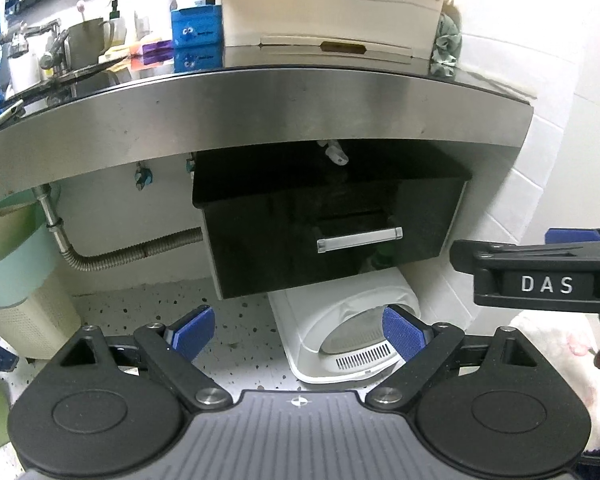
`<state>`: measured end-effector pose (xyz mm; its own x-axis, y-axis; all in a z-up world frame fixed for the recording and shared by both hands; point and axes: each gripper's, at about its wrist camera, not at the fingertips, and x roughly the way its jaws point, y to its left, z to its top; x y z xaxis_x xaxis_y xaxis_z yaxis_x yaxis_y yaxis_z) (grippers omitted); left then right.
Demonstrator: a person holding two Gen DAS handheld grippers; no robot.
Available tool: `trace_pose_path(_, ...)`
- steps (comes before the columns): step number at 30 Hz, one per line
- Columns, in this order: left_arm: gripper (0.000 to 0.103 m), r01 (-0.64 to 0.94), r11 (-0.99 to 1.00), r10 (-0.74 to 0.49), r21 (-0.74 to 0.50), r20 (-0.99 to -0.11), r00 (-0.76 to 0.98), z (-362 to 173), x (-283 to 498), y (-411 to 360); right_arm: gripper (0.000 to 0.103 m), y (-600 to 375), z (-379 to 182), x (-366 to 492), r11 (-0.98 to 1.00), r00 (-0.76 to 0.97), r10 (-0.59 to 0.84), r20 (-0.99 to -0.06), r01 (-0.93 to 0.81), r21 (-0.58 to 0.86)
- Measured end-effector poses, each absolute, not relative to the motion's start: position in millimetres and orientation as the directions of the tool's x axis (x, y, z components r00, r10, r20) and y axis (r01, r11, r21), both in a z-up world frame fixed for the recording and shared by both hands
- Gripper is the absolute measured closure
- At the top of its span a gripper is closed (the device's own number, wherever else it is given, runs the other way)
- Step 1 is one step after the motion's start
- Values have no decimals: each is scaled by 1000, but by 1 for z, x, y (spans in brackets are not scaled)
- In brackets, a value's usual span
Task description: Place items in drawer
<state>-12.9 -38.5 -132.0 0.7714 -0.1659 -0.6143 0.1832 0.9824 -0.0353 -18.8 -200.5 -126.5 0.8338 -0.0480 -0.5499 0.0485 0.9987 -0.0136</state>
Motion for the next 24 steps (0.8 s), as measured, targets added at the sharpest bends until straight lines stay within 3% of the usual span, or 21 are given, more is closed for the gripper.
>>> trace_pose_path(24,12,183,983,-152,-4,-575,804,-125,-21,-41,0,-205,-118,-62,990,846,-128,-517,138,-19)
